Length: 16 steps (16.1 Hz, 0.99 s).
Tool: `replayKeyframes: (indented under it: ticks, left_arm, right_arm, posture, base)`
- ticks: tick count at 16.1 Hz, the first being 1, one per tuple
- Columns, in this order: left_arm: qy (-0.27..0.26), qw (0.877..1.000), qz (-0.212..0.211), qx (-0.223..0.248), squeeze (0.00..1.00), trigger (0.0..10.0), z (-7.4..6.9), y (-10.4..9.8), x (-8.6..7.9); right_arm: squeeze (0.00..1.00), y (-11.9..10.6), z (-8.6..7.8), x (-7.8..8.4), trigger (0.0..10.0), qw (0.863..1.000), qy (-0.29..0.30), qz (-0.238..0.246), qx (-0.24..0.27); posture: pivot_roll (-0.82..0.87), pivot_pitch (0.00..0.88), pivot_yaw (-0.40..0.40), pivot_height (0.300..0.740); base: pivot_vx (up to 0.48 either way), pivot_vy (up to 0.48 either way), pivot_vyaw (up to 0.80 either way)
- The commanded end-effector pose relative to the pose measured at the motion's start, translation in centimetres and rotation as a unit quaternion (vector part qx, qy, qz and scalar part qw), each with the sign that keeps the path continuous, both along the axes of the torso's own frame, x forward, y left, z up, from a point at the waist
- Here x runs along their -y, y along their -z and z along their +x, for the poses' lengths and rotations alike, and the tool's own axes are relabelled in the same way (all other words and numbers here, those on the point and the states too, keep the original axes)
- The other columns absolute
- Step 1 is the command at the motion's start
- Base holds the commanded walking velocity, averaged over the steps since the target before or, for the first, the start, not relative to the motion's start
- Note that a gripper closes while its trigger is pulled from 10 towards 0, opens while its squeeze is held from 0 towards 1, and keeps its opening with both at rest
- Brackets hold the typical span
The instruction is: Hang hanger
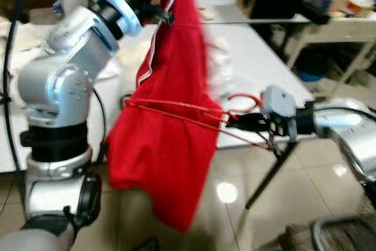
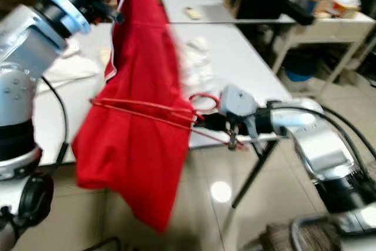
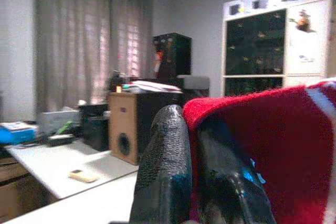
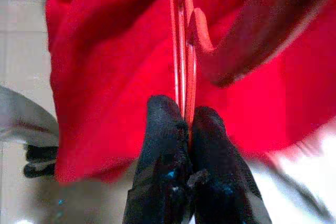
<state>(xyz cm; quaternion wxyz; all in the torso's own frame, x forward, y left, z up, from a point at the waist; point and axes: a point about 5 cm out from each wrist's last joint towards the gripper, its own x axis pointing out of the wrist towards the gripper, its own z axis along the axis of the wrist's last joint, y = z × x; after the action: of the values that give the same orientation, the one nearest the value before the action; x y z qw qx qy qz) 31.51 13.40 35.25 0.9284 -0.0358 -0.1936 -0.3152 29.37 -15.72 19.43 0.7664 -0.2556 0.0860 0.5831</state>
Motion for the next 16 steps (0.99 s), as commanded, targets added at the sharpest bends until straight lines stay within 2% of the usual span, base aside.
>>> replayKeyframes:
  ticks: [1,4,6,7,10,11,12,13,14,15,16]
  left_arm:
    - [0.003,1.000,-0.007,0.023,0.00,10.0,-0.8,-1.5,0.2]
    - [0.028,0.999,0.002,0.033,0.00,10.0,-1.5,-2.0,1.2]
    - [0.050,0.998,0.004,0.048,0.00,10.0,-2.2,-2.8,1.8]
    - [0.056,0.997,0.000,0.053,0.00,10.0,-2.4,-3.1,1.9]
    - [0.090,0.993,-0.025,0.077,0.00,10.0,-3.1,-4.1,2.0]
    - [0.098,0.991,-0.035,0.083,0.00,10.0,-3.3,-4.3,2.0]
    - [0.089,0.991,-0.040,0.088,0.00,10.0,-3.3,-4.4,1.8]
    - [0.075,0.991,-0.056,0.097,0.00,10.0,-3.4,-4.7,1.5]
    - [0.063,0.990,-0.071,0.105,0.00,10.0,-3.4,-5.1,1.1]
    - [0.046,0.988,-0.098,0.114,0.00,10.0,-3.5,-5.8,0.4]
    - [0.037,0.986,-0.113,0.115,0.00,10.0,-3.5,-6.0,-0.1]
  right_arm:
    - [0.00,-0.7,0.5,0.0,10.0,1.000,-0.003,-0.010,0.019]
    - [0.00,-1.2,1.8,-0.9,10.0,1.000,-0.005,-0.012,0.029]
    - [0.00,-3.0,4.6,-1.5,10.0,0.997,0.026,-0.029,0.073]
    - [0.00,-3.7,5.4,-1.5,10.0,0.995,0.038,-0.031,0.091]
    - [0.00,-7.8,9.1,-1.6,10.0,0.979,0.119,-0.029,0.162]
    - [0.00,-10.6,10.7,-1.8,10.0,0.957,0.177,-0.017,0.227]
    - [0.00,-14.4,11.4,-1.9,10.0,0.917,0.247,0.044,0.310]
    - [0.00,-19.3,11.3,-1.5,10.0,0.851,0.324,0.152,0.385]
    - [0.00,-21.6,10.6,-1.5,10.0,0.816,0.325,0.185,0.442]
    - [0.00,-23.4,9.6,-2.1,10.0,0.789,0.291,0.202,0.502]
    - [0.00,-22.8,9.6,-3.2,10.0,0.788,0.258,0.161,0.536]
  posture:
    - [0.01,0.000,-0.044,0.740]
    - [0.01,0.000,-0.041,0.740]
    - [0.01,0.000,-0.040,0.740]
    - [0.01,0.000,-0.040,0.740]
    - [0.02,0.000,-0.040,0.740]
    - [0.02,0.000,-0.042,0.740]
    - [0.02,0.000,-0.051,0.740]
    - [0.03,0.000,-0.063,0.740]
    - [0.03,0.000,-0.063,0.740]
    - [0.04,0.000,-0.068,0.740]
    - [0.04,0.000,-0.067,0.740]
  base:
    - [0.319,0.000,0.00]
    - [0.000,0.000,0.00]
    - [0.000,0.000,0.00]
    - [0.000,0.000,0.00]
    - [0.000,0.000,0.00]
    - [0.000,0.000,0.00]
    - [0.000,0.000,0.00]
    - [0.000,0.000,0.00]
    - [0.000,0.000,0.00]
    - [0.000,0.000,0.00]
    - [0.000,0.000,0.00]
